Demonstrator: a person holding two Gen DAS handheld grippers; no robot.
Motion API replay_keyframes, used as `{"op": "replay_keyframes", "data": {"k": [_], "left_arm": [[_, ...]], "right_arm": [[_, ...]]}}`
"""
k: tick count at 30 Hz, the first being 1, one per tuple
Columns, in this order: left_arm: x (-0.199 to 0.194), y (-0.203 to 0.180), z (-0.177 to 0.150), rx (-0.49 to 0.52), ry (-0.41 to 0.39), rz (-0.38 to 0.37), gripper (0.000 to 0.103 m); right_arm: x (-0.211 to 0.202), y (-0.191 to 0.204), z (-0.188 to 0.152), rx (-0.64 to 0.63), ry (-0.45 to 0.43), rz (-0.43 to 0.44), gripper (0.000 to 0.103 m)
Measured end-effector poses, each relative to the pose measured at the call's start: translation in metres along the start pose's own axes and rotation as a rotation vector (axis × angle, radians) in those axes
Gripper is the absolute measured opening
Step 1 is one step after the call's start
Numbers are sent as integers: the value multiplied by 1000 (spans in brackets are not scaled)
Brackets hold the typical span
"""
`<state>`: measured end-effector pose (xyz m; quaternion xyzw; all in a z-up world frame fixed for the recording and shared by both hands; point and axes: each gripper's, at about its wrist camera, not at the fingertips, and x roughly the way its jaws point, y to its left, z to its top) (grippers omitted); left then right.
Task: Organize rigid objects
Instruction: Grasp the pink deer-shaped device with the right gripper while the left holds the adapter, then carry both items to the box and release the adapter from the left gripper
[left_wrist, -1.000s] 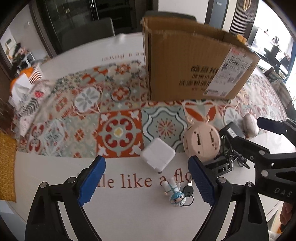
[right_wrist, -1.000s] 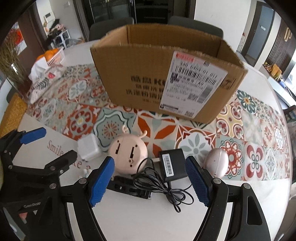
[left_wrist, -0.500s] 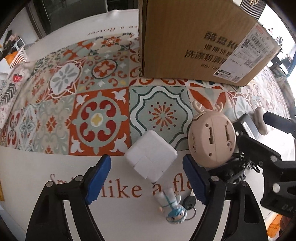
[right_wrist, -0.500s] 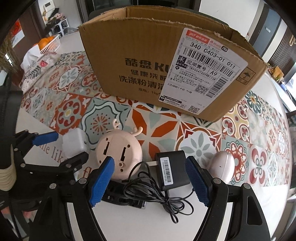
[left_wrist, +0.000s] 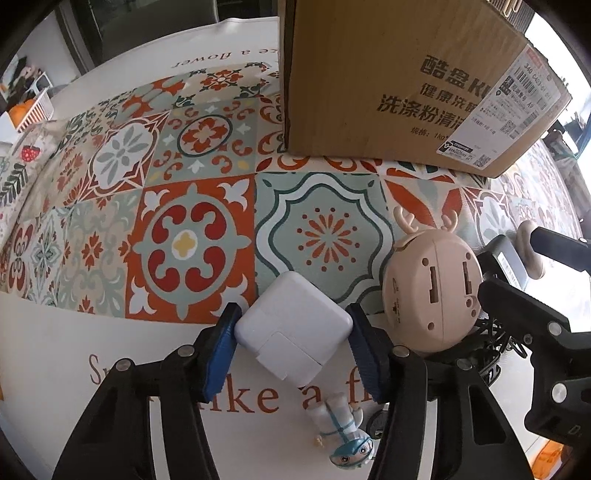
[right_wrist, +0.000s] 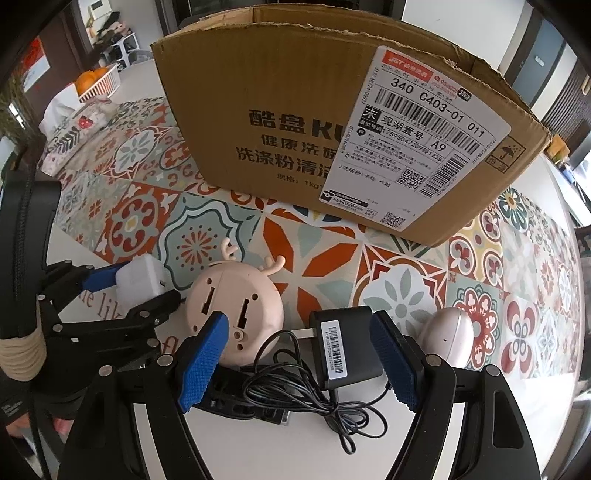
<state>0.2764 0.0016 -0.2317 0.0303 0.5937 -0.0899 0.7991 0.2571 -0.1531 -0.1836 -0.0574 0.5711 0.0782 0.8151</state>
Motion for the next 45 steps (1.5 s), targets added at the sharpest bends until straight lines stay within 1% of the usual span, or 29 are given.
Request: {"op": "replay_keyframes", "data": {"k": [3, 7, 10, 14, 17, 21, 25, 29, 31, 33, 38, 42, 45], "left_arm": [[-10, 2, -4, -2, -17, 0, 57], [-31, 6, -7, -16, -47, 27, 57], [-43, 14, -8, -34, -69, 52, 57], [-53, 28, -8, -60, -80, 84, 57], [-53, 35, -8, -74, -72, 108, 57], [-50, 38, -10, -86, -60, 117, 57], [-45, 40, -12, -84, -47, 128, 57], [-39, 40, -13, -84, -30, 129, 57], [-38, 40, -13, -84, -27, 130, 57], [-37, 40, -13, -84, -25, 133, 57], [-41, 38, -12, -75, -37, 138, 57], [-50, 34, -10, -68, -56, 124, 57], [-60, 29, -7, -62, -83, 117, 57]], "right_arm": [[-4, 2, 0, -3, -6, 30, 79], [-10, 6, 1, -17, -12, 79, 78], [-9, 15, 5, -44, -1, 130, 78], [1, 30, 11, -100, 22, 154, 78], [12, 35, 16, -115, 48, 163, 78], [30, 40, 20, -126, 91, 179, 79], [43, 40, 19, -137, 113, 162, 79], [55, 39, 19, -126, 138, 180, 78], [59, 38, 18, -112, 148, 192, 76], [58, 37, 18, -104, 132, 195, 73], [54, 33, 16, -77, 111, 203, 73], [38, 28, 17, -61, 69, 213, 73], [23, 22, 18, -40, 32, 202, 73]]}}
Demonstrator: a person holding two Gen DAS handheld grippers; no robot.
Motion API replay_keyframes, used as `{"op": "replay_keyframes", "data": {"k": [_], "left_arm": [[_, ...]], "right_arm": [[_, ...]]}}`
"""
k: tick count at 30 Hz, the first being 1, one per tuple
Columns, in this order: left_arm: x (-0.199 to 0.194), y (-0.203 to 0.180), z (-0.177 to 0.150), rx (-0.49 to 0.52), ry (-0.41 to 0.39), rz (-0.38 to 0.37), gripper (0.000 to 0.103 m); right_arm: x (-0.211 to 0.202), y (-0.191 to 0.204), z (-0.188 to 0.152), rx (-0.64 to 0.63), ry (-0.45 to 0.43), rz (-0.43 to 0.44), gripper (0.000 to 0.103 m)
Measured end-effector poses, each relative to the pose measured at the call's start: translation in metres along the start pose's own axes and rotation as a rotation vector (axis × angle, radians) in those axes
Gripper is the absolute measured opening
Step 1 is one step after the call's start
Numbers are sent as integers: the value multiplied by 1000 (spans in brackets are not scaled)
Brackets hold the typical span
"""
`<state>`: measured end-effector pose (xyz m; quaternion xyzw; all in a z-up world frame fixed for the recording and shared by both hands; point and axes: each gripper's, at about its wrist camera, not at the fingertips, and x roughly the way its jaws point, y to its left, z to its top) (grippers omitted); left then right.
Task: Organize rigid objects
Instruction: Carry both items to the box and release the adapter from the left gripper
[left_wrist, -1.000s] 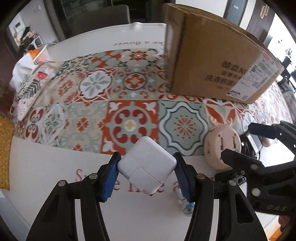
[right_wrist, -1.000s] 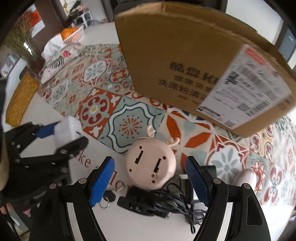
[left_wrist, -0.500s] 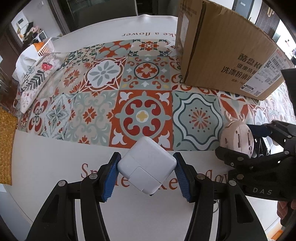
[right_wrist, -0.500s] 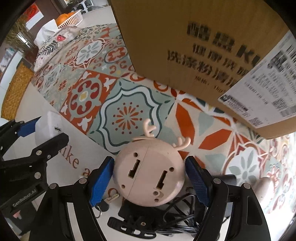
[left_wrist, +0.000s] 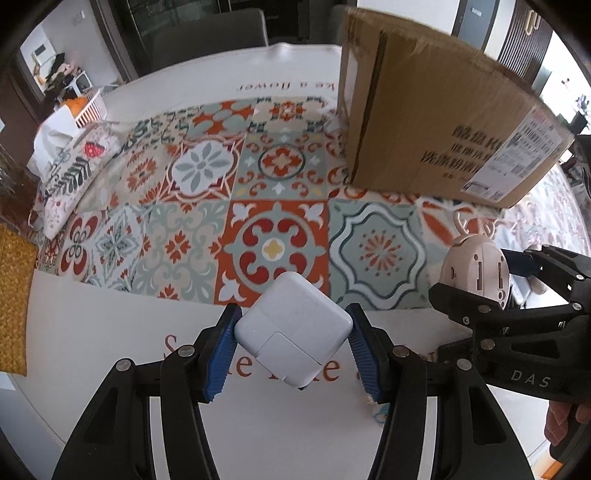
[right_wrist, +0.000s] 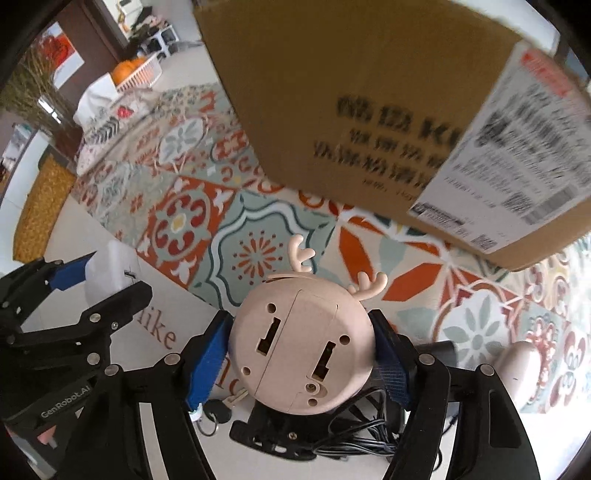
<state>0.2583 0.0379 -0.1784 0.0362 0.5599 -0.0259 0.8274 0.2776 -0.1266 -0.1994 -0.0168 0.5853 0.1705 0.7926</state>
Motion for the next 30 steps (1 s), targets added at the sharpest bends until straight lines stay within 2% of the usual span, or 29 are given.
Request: {"op": "replay_keyframes", "data": {"k": [16, 30], "left_arm": [[-83, -32, 31, 88, -208, -76, 57], [-128, -56, 67, 174, -346, -117, 57]], "right_arm": [[-101, -20, 0, 103, -238, -37, 73], [-165, -42, 12, 150, -380, -104, 73]]}}
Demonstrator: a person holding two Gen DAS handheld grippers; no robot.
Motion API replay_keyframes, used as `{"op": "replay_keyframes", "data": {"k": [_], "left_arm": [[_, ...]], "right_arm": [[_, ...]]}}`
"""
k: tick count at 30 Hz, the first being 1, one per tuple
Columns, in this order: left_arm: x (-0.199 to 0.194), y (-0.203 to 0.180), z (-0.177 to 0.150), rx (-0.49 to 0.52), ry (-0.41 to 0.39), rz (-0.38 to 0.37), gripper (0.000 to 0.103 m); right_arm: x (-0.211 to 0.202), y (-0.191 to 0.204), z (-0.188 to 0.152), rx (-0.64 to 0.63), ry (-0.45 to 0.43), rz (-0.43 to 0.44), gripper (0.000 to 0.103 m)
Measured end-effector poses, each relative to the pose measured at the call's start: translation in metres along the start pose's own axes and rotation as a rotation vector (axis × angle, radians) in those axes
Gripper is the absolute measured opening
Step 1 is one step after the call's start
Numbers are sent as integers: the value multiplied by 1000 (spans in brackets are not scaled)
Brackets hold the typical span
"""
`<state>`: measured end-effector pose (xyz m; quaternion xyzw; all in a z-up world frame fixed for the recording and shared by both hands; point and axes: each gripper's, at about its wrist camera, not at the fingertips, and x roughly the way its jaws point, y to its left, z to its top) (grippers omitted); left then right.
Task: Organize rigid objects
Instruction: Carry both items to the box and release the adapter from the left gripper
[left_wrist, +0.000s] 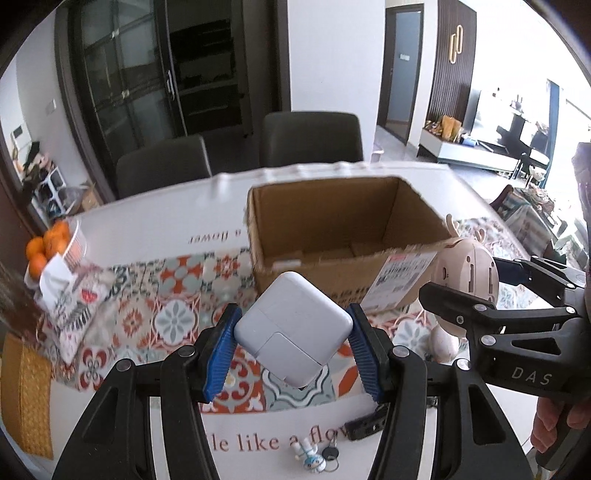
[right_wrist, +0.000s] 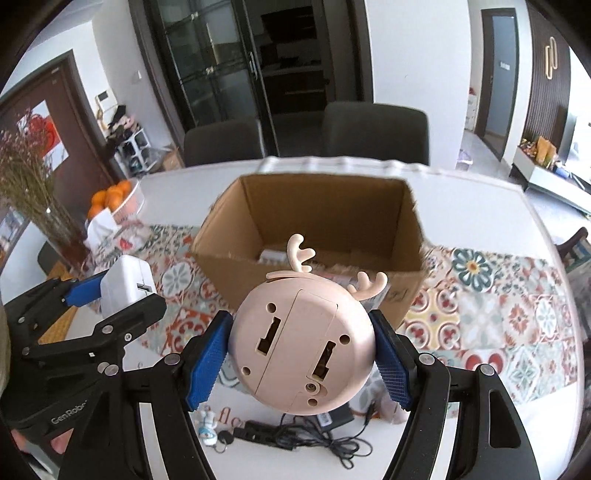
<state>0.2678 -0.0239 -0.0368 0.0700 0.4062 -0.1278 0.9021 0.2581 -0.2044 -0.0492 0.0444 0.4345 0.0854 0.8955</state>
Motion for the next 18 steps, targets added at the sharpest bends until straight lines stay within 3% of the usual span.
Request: {"op": "replay_keyframes", "data": {"k": [10, 18], "left_arm": [[3, -7, 45, 55, -56, -4, 57], [21, -10, 78, 73, -44, -11, 57]], "right_arm": [[-12, -16, 37, 3, -71, -61, 73], [-4, -28, 65, 17, -74, -83, 73]]}}
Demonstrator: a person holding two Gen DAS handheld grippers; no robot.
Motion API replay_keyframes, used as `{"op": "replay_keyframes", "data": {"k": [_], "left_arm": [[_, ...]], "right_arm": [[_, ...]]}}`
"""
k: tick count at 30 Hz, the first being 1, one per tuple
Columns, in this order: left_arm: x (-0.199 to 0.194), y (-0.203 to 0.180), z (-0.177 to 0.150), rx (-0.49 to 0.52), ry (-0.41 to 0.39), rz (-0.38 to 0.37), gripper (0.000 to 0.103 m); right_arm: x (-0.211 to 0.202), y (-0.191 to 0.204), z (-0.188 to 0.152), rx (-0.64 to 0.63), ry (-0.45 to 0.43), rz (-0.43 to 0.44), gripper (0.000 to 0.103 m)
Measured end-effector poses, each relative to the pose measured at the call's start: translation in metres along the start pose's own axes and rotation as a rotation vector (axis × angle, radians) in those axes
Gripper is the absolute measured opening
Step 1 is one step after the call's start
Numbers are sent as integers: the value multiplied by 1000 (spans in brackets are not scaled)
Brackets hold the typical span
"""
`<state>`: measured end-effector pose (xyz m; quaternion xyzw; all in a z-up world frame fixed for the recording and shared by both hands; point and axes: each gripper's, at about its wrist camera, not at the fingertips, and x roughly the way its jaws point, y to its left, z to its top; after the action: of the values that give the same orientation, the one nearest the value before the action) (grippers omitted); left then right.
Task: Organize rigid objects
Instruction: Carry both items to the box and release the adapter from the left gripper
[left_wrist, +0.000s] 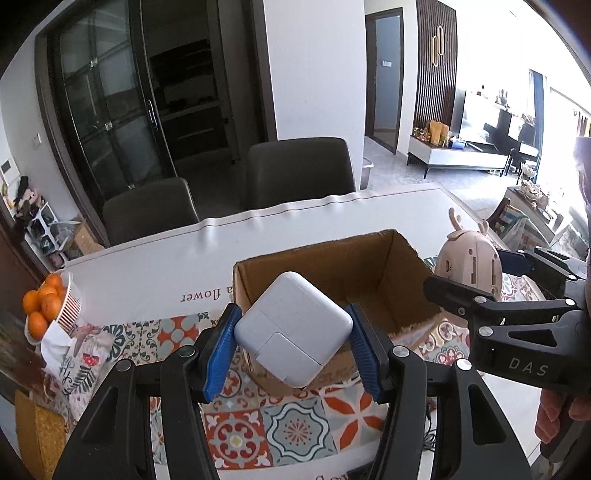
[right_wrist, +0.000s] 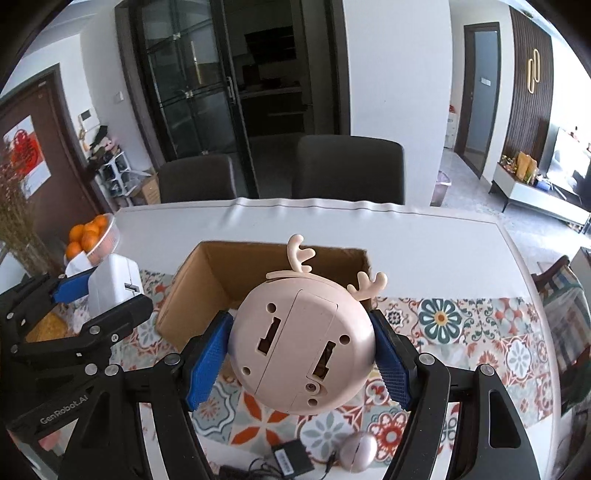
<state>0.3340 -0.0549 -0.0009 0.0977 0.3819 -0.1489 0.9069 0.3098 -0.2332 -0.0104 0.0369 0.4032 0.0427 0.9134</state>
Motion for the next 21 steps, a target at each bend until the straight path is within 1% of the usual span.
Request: {"op": "replay_keyframes", "data": {"k": [6, 11, 19, 21], "left_arm": [[32, 2, 20, -18, 78, -40, 57], [58, 1, 27, -15, 140, -48, 57], [93, -1, 23, -15, 239, -48, 57], [99, -1, 20, -21, 253, -49, 57]], "right_arm": [[23, -9, 16, 27, 42, 8, 73], [42, -15, 23, 35, 80, -5, 73], [68, -22, 23, 45, 140, -6, 73], [72, -22, 21, 45, 147, -7, 73]]}}
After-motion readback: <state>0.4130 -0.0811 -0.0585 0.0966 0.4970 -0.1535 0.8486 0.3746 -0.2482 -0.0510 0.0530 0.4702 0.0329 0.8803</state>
